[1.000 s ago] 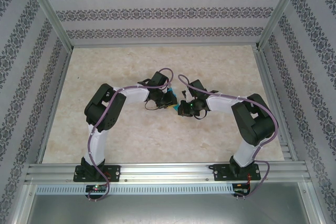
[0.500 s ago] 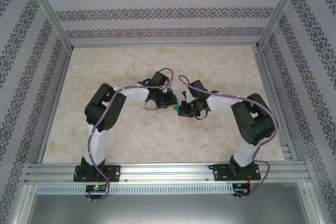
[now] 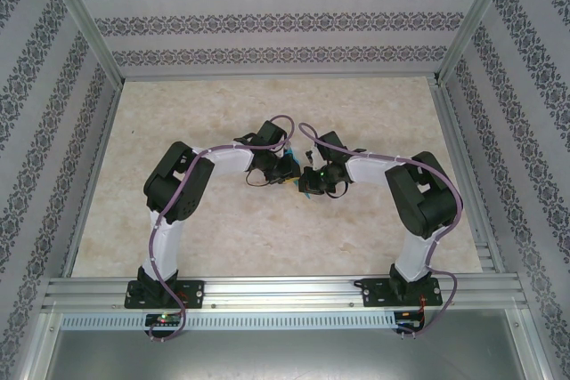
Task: Fold a paper plane with a square sheet of paper (pick it up from the middle)
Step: Fold the wing for the fifth time at the center of the table.
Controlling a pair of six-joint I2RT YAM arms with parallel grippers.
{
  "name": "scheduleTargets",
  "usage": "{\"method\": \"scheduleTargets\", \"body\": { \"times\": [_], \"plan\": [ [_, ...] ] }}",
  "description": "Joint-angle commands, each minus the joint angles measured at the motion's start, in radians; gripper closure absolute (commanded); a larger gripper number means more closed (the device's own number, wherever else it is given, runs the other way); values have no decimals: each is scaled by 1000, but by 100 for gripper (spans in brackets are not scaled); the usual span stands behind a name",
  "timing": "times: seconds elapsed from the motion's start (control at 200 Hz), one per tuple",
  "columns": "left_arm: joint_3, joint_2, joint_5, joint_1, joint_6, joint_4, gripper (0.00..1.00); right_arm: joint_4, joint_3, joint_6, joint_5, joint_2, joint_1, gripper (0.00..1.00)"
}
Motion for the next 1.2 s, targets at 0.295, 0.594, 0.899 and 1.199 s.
{"method": "scheduleTargets", "body": {
  "times": [0.295, 0.594, 0.899, 1.199],
  "plan": [
    [-8, 88, -133, -3, 12, -139, 82, -45, -139, -50, -22, -28, -35, 92],
    [-2, 90, -127, -1, 19, -140, 82, -11, -286, -24, -63, -116, -58, 92],
    [7, 93, -109, -1, 28, -134, 82, -5, -212, -39, -72, -278, -80, 91],
    [7, 96, -75, -2, 34, -114, 82, 60, -65, -14, -96, -104, -49, 92]
  ]
}}
